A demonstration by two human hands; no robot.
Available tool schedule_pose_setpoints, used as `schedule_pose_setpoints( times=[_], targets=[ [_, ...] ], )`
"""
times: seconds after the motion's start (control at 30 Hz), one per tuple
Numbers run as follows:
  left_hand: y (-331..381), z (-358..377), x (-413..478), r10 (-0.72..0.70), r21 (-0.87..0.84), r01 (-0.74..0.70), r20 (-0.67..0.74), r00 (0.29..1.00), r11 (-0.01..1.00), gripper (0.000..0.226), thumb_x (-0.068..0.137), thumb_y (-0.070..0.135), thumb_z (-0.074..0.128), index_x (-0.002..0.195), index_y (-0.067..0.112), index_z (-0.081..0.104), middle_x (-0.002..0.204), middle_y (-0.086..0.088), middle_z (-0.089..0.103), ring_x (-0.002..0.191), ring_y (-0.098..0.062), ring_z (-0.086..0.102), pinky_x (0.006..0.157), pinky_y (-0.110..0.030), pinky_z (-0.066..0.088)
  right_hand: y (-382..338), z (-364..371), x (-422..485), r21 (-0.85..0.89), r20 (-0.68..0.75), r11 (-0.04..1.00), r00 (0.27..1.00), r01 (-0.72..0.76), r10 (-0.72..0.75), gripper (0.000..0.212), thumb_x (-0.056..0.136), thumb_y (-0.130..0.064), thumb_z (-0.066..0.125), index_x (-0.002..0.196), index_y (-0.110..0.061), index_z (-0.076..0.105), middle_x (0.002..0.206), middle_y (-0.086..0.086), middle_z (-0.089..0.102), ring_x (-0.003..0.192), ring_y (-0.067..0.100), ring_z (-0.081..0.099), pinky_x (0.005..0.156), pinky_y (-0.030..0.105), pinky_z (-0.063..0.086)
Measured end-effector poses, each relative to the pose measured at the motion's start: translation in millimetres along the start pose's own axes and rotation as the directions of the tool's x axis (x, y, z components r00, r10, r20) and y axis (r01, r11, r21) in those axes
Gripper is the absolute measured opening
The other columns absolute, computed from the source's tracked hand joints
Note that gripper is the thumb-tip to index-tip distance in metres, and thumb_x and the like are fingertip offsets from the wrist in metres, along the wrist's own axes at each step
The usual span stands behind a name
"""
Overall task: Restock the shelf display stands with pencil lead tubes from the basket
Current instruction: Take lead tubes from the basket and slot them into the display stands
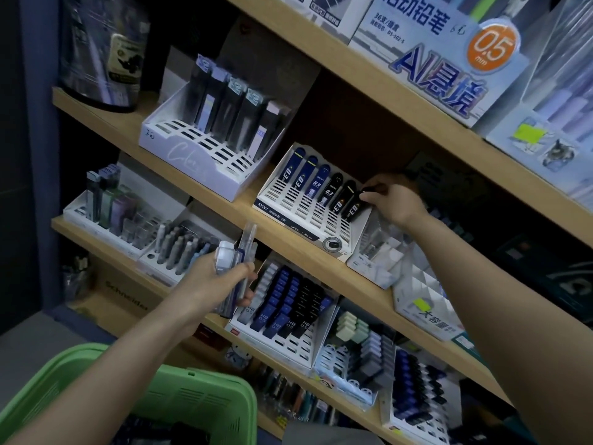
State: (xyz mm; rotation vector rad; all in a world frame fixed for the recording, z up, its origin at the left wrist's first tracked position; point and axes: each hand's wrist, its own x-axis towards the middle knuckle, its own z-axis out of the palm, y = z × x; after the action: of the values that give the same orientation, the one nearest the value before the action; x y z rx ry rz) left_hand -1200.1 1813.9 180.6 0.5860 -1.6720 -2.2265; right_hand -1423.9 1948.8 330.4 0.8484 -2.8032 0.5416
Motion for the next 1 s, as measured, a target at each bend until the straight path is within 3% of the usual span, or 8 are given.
schedule_pose_setpoints(
  times=[0.2,0.4,0.5,0.67,0.8,0.9,1.0],
  targets=[
    [0,-2,-2,-0.008,0.009,0.008,-0.009,1.0,1.0,0.008,0.093,0.014,0.056,0.095,0.013,0.063,0.092,-0.012,0.069,0.063,-0.016,0.065,0.053,-0.021,0.054,-1,-9,1,0.055,0.047,0.998,0.999,-0.007,0.004,0.027,0.084,-0.02,0.07,0.109,-0.011,0.064,0.11,0.006,0.062,0.099,0.022,0.058,0.082,0.028,0.045],
    [-1,-2,-3,-0.007,0.017,0.008,-0.017,1.0,1.0,0.007,0.092,0.013,0.057,0.093,0.012,0.064,0.089,-0.015,0.07,0.064,-0.018,0.065,0.058,-0.026,0.057,0,6,-2,-0.051,-0.039,0.996,0.997,0.071,-0.073,0.019,0.081,-0.014,0.073,0.09,-0.013,0.057,0.093,0.005,0.058,0.088,0.022,0.055,0.072,0.026,0.038],
    [-1,-2,-3,-0.001,0.017,0.001,-0.014,1.0,1.0,0.007,0.092,0.012,0.057,0.093,0.011,0.064,0.086,-0.014,0.07,0.063,-0.018,0.065,0.06,-0.028,0.058,0,9,-5,-0.124,-0.088,0.99,0.993,0.071,-0.083,0.018,0.085,-0.018,0.069,0.098,-0.011,0.06,0.096,0.002,0.056,0.087,0.016,0.05,0.072,0.027,0.039],
    [1,-2,-6,0.001,0.01,-0.001,-0.002,1.0,1.0,0.008,0.092,0.014,0.058,0.093,0.012,0.065,0.087,-0.015,0.07,0.063,-0.018,0.065,0.062,-0.029,0.058,-1,9,-12,-0.168,-0.107,0.985,0.992,0.043,-0.061,0.019,0.093,-0.021,0.059,0.11,-0.014,0.062,0.106,0.006,0.065,0.093,0.02,0.059,0.085,0.038,0.05],
    [3,0,-13,0.027,0.002,-0.027,0.036,0.999,1.0,0.009,0.092,0.014,0.057,0.095,0.011,0.065,0.086,-0.012,0.07,0.062,-0.016,0.064,0.059,-0.027,0.056,-13,5,-29,-0.284,-0.221,0.948,0.952,0.144,-0.21,0.022,0.097,-0.021,0.05,0.114,-0.011,0.061,0.106,0.01,0.065,0.096,0.026,0.061,0.081,0.041,0.052],
    [4,0,-17,0.037,0.003,-0.038,0.064,0.997,0.999,0.012,0.092,0.016,0.057,0.099,0.01,0.066,0.086,-0.012,0.07,0.061,-0.016,0.064,0.058,-0.025,0.055,-34,7,-51,-0.266,-0.274,0.914,0.885,0.305,-0.375,0.021,0.097,-0.015,0.047,0.112,-0.009,0.06,0.107,0.007,0.062,0.097,0.021,0.058,0.085,0.035,0.048],
    [5,-1,-21,0.041,0.015,-0.042,0.088,0.995,0.999,0.014,0.092,0.017,0.058,0.099,0.009,0.066,0.082,-0.014,0.069,0.06,-0.015,0.063,0.059,-0.025,0.055,-61,15,-85,-0.022,-0.142,0.928,0.918,0.372,-0.371,0.017,0.098,-0.018,0.047,0.109,-0.013,0.059,0.094,-0.008,0.058,0.076,0.0,0.056,0.069,0.012,0.048]
  ],
)
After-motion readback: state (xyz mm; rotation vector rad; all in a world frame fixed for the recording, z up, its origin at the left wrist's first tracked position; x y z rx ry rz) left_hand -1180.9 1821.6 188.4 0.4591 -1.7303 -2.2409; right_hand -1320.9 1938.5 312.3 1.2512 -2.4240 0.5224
